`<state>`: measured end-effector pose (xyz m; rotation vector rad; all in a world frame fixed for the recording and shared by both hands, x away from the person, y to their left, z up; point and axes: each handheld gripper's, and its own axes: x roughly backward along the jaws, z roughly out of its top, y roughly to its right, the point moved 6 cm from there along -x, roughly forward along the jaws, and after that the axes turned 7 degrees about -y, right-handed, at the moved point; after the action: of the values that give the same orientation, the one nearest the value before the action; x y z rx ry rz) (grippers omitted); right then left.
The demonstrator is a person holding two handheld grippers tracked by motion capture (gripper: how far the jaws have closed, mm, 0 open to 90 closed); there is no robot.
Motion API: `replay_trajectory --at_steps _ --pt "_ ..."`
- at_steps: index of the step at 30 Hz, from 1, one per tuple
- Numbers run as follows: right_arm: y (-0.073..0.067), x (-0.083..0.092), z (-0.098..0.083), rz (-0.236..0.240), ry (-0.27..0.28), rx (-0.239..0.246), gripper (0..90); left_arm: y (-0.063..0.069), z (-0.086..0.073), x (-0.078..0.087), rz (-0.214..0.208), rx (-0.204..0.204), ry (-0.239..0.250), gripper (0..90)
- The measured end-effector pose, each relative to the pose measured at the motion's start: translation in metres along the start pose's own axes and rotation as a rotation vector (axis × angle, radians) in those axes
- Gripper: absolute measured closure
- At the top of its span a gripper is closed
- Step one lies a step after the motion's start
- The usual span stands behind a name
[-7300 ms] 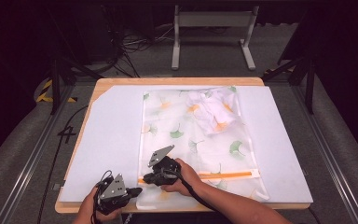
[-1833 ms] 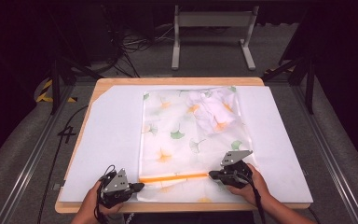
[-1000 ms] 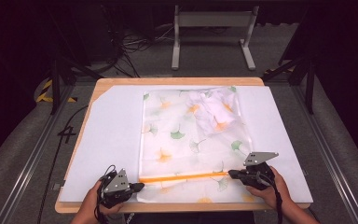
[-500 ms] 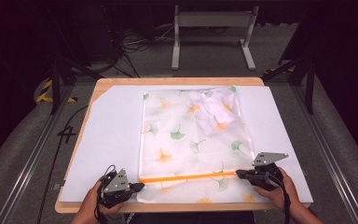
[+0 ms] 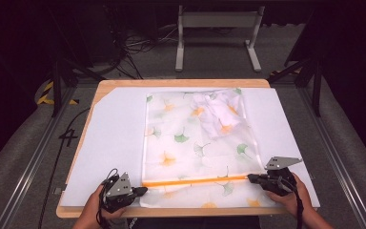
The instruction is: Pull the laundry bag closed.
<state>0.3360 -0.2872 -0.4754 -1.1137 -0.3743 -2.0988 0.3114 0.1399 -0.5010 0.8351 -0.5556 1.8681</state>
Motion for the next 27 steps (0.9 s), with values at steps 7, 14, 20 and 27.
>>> replay_trajectory --at_steps 7,14,20,27 --pt "0.004 0.002 -0.004 -0.006 0.004 -0.013 90.0 0.000 0.000 0.000 0.001 0.002 0.002 90.0" --pt "0.008 0.009 -0.007 -0.014 0.013 -0.028 90.0 0.000 0.000 0.000 -0.001 0.006 0.000 90.0" --pt "0.014 0.015 -0.011 -0.031 0.019 -0.045 90.0 0.000 0.000 0.000 -0.004 0.008 0.000 90.0" --pt "0.020 0.021 -0.017 -0.045 0.023 -0.067 90.0 0.000 0.000 0.000 -0.008 0.011 0.003 90.0"
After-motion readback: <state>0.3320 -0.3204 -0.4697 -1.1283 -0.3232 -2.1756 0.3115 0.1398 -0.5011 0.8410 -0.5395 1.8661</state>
